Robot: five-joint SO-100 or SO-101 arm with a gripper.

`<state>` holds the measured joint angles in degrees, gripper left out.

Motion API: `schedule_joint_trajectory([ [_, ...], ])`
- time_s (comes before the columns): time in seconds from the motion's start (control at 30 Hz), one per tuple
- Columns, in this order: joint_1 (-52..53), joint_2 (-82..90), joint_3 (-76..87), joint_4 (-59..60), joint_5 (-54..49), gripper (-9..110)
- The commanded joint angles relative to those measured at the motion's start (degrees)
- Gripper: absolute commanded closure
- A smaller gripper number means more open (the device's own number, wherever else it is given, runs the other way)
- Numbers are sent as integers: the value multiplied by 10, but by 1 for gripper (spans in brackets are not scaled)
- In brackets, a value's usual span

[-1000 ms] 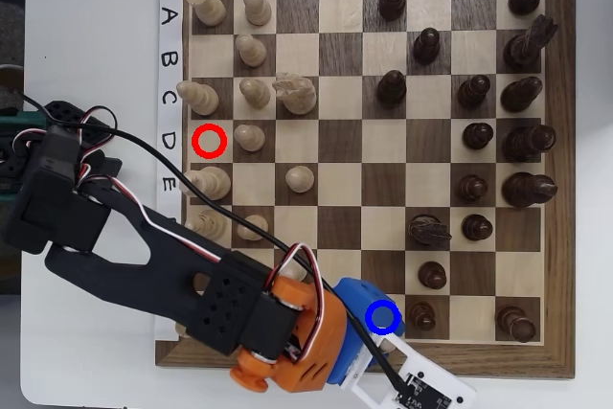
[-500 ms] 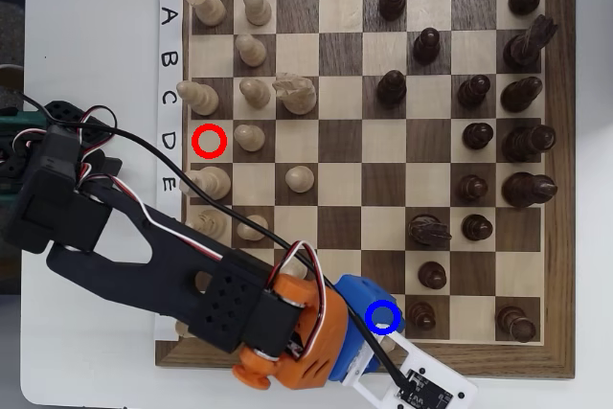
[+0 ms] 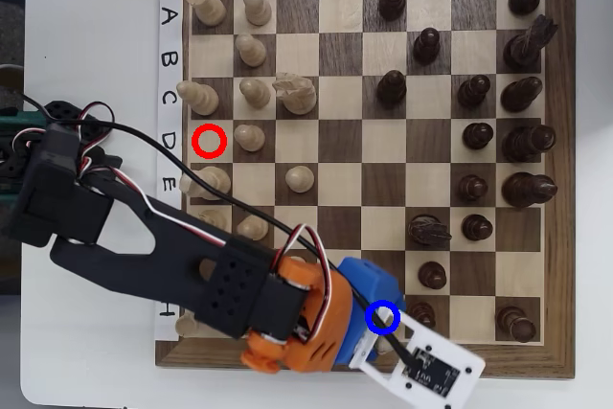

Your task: Move the piece to destination

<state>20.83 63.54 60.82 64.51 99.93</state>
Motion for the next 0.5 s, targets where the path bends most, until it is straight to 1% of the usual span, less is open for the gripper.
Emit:
schedule_joint_trajectory([
  [0.0, -24, 223, -48, 18, -14, 79],
  [0.1, -21, 274, -54, 19, -58, 80],
  [0.23, -12, 359, -35, 6, -92, 83],
  [0.4, -10, 495, 28, 22, -188, 86],
  [0.47, -3, 563, 69, 25, -239, 89],
])
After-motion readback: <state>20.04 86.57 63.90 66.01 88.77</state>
